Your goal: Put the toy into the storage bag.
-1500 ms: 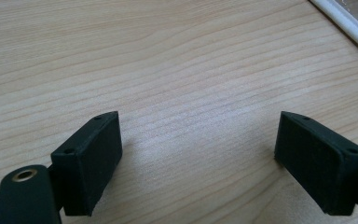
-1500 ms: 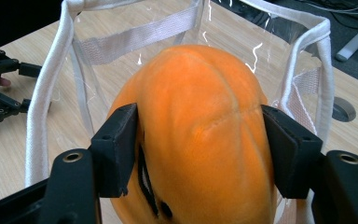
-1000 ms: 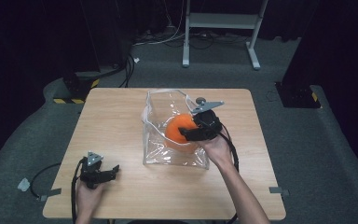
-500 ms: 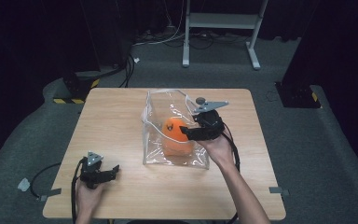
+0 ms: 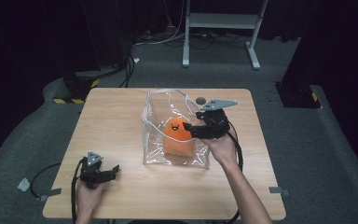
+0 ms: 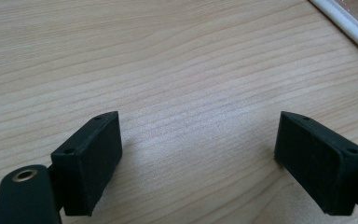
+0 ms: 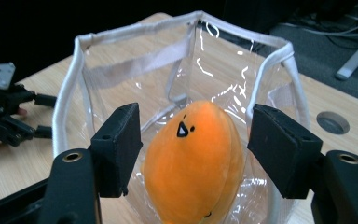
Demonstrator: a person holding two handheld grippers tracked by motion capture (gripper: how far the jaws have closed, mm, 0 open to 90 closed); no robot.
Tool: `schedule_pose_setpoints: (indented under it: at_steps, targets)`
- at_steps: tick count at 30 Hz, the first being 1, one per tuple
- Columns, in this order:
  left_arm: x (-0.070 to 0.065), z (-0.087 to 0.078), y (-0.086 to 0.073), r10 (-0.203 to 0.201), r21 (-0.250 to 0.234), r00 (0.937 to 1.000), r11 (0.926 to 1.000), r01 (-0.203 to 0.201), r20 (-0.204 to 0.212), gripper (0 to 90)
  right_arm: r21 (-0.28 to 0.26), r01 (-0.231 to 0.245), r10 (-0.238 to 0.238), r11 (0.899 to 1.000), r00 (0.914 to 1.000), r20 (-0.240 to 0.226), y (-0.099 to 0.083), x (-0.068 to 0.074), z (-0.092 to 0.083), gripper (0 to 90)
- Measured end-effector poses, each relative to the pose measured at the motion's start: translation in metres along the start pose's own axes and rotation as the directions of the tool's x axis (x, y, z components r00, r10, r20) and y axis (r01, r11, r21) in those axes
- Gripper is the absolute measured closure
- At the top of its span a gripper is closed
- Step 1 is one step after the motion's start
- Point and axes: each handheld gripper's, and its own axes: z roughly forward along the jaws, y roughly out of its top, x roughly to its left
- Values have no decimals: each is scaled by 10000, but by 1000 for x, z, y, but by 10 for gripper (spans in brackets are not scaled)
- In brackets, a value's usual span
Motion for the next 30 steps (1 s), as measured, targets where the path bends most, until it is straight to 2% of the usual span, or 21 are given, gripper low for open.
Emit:
schedule_pose_setpoints:
  at_steps: [14, 23, 30]
  targets:
    - [0, 0, 0, -3, 1, 10000, 10000, 3, 3, 150, -627, -190, 193, 9979, 9998, 33, 5, -5, -14, 330]
    - [0, 0, 0, -3, -1, 10000, 10000, 3, 3, 150, -803, -289, 288, 9963, 9996, -24, 5, -9, -19, 334]
    - [0, 0, 0, 10, 7, 10000, 10000, -10, -2, 150, -837, -181, 181, 9963, 9998, -7, 8, -9, -22, 335]
